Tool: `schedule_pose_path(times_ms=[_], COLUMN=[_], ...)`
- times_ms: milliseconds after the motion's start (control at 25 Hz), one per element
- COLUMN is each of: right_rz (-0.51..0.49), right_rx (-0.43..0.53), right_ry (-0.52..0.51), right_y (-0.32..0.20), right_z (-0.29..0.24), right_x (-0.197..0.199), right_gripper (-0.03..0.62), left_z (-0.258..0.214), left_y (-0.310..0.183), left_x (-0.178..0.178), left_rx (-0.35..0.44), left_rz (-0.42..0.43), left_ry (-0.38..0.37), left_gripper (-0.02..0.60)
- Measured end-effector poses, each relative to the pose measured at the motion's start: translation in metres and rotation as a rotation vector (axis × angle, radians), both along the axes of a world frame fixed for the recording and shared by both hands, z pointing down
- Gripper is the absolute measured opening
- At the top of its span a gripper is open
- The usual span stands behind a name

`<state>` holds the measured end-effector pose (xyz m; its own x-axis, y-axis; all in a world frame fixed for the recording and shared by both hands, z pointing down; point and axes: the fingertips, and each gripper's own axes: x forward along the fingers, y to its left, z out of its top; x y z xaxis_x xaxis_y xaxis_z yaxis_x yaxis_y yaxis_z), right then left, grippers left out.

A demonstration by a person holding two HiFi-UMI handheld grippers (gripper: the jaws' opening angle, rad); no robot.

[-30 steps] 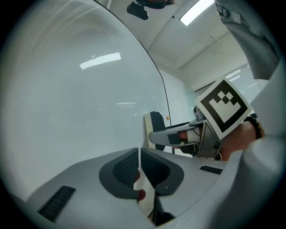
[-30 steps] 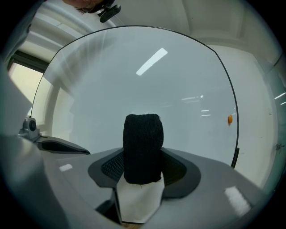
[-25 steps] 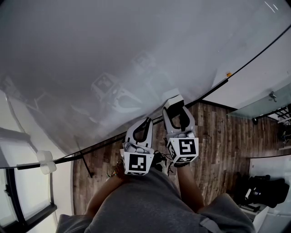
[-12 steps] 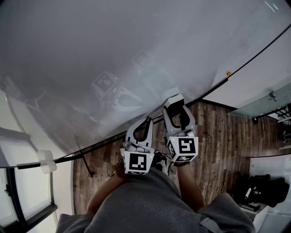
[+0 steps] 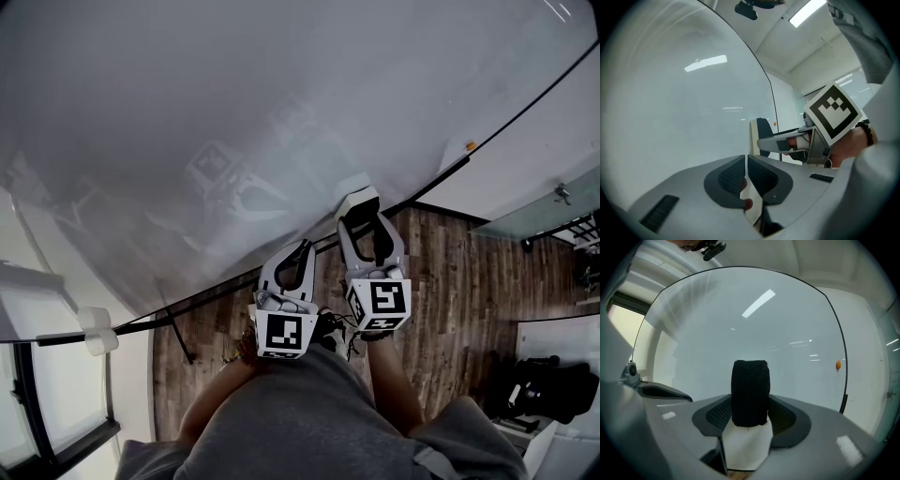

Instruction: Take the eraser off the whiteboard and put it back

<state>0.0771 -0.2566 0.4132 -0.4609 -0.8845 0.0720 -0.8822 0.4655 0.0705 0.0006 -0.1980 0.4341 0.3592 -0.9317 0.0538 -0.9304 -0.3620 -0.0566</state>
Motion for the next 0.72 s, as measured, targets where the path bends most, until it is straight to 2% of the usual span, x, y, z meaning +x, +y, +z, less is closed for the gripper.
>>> schedule_pose_path(times_ms=[720], right_rz=[0.04], right_rx=[0.004], right_ry=[0.007], right_y=[0.019], right_z=[0.002], right_x=[0.001], right_gripper=[0.242], left_z=[0.003], left_y=[0.014], left_x=[-0.005], left_rx=[-0.015], left_rz=[0.034], left_ry=[0.016], left_gripper=[0.008])
